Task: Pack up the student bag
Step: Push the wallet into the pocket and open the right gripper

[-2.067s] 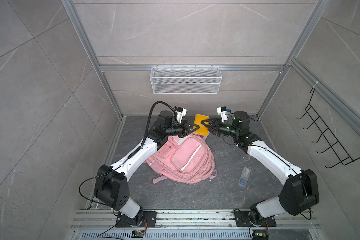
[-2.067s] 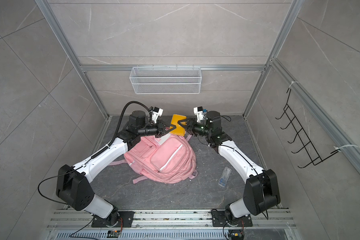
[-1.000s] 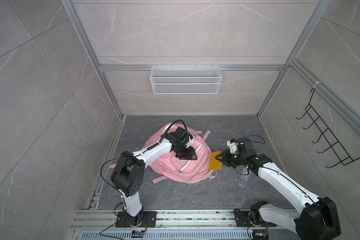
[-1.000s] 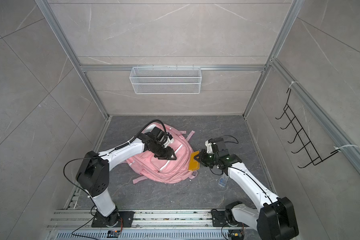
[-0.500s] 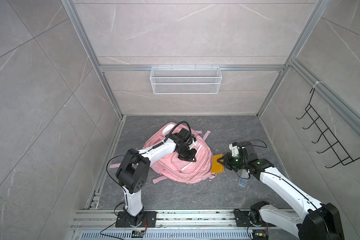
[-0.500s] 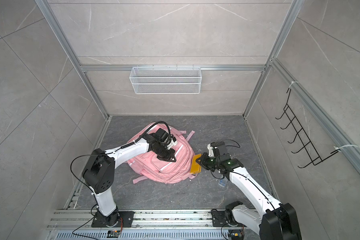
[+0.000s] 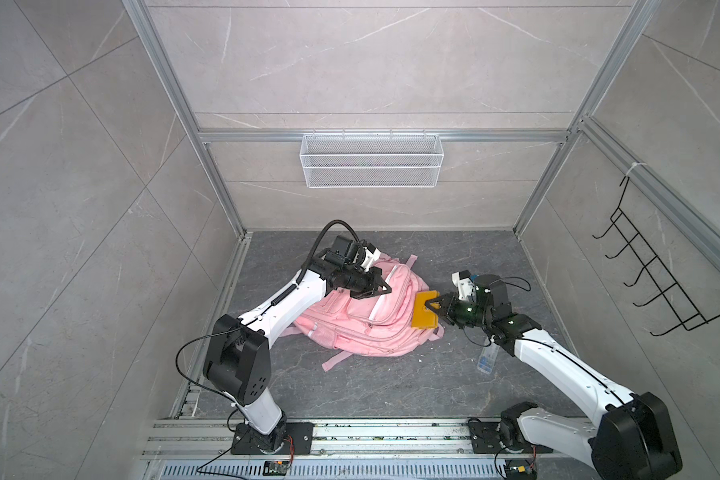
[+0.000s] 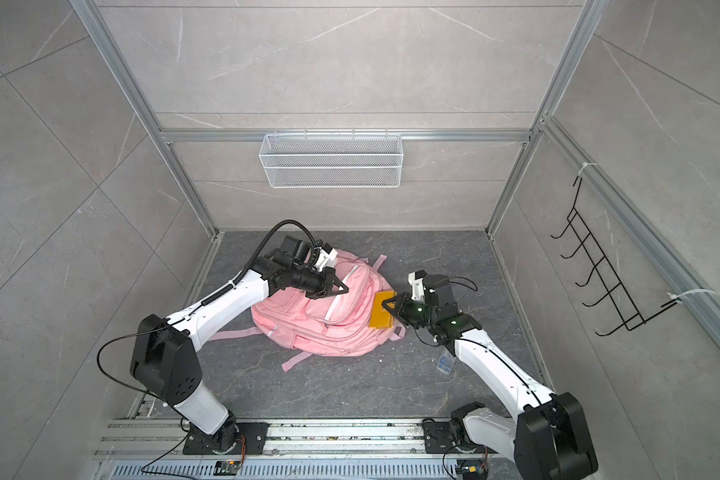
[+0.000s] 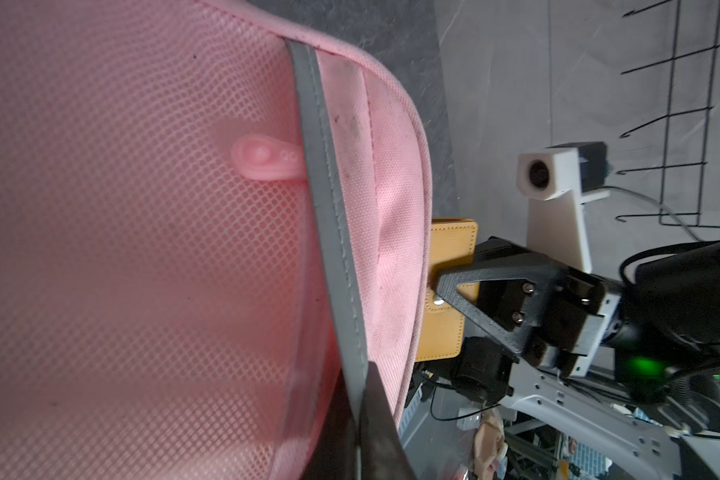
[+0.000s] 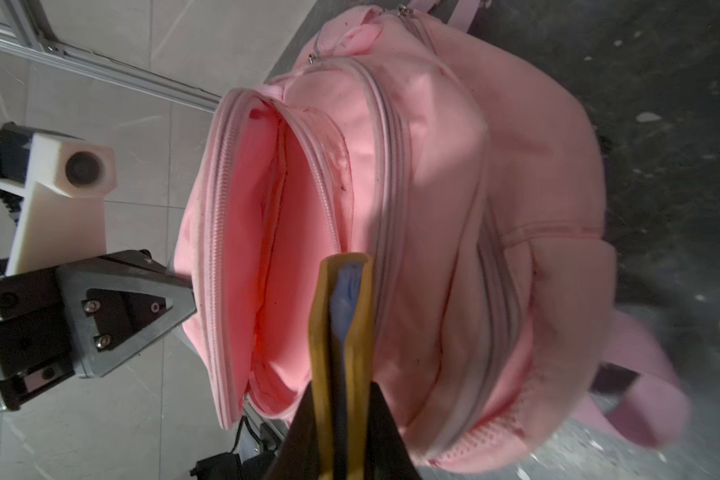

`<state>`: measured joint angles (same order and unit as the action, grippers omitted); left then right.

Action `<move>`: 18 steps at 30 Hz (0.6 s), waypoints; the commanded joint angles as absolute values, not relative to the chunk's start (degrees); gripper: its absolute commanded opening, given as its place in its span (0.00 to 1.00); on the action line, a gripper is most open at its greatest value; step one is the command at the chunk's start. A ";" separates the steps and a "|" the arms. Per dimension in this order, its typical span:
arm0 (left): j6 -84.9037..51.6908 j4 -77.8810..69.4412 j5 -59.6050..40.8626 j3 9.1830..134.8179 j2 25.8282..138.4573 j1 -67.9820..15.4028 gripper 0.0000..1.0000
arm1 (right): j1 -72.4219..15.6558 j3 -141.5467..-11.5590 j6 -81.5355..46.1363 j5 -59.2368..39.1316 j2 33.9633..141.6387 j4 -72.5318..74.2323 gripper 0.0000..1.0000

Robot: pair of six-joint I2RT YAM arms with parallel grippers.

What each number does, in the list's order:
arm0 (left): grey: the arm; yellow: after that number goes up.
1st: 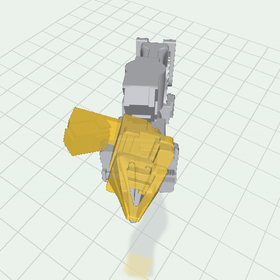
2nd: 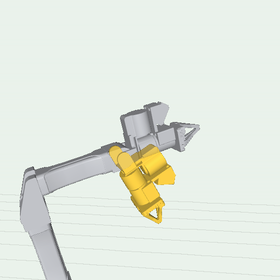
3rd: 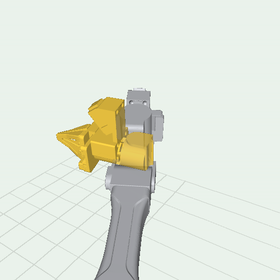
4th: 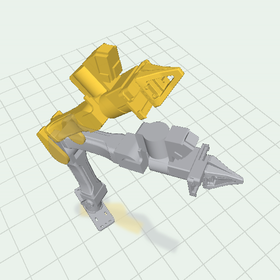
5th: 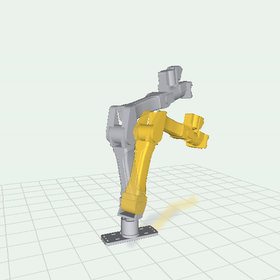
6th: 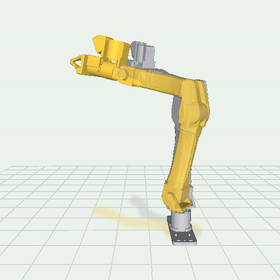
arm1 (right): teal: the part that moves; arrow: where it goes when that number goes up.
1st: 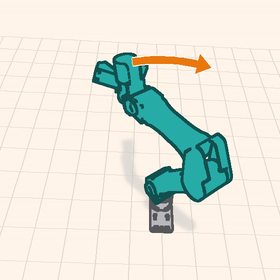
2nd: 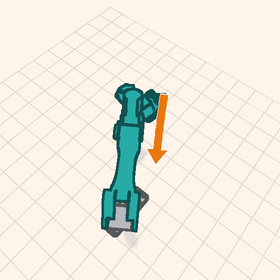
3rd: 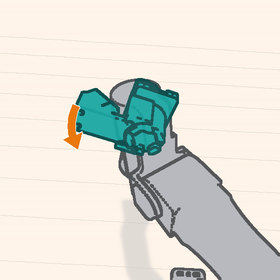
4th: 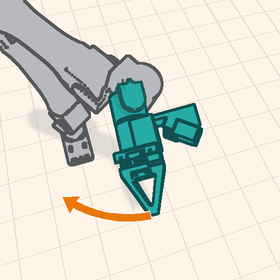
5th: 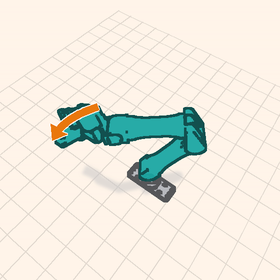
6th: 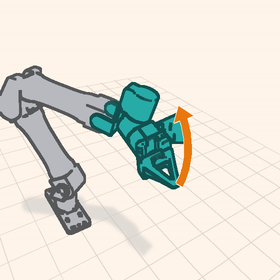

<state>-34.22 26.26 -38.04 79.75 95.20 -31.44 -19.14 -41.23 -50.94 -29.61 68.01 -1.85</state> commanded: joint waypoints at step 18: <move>-48.94 3.70 -47.11 83.18 91.39 -31.35 0.00 | -23.77 -52.74 -63.02 -33.70 91.82 27.40 0.04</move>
<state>-46.54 15.09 -40.99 79.75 95.20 -31.14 -22.65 -49.71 -62.13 -32.86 89.56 23.73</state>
